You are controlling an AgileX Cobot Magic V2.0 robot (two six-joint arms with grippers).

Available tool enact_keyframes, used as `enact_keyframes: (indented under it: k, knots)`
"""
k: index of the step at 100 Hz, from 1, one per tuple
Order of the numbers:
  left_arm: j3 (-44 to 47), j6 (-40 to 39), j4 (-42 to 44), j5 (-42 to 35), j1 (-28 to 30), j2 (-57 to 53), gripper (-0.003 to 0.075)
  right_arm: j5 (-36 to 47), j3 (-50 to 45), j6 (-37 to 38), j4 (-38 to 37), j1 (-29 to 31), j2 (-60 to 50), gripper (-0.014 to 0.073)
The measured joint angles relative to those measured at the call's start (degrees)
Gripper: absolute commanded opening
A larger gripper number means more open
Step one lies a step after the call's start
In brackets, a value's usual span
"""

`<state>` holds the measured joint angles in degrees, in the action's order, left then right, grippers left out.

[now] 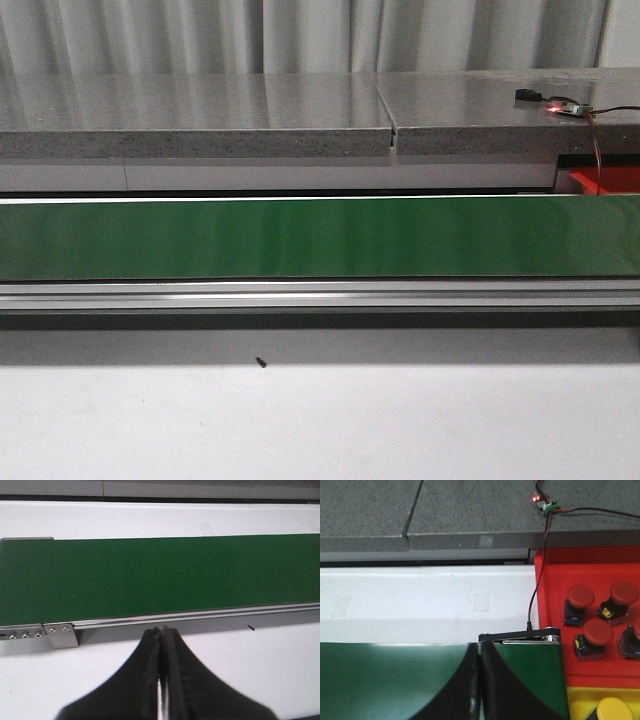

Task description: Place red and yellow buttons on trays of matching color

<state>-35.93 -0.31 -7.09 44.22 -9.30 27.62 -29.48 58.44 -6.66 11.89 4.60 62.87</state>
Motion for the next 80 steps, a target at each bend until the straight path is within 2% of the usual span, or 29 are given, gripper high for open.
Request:
enact_keyframes:
  k: [25, 80]
  knots:
    - [0.0, 0.0, 0.0, 0.0, 0.0, 0.0, -0.0019, 2.93, -7.16, 0.0, 0.0, 0.0, -10.62, -0.006]
    - [0.0, 0.0, 0.0, 0.0, 0.0, 0.0, -0.0019, 4.06, -17.13, 0.0, 0.09, 0.0, -23.32, -0.006]
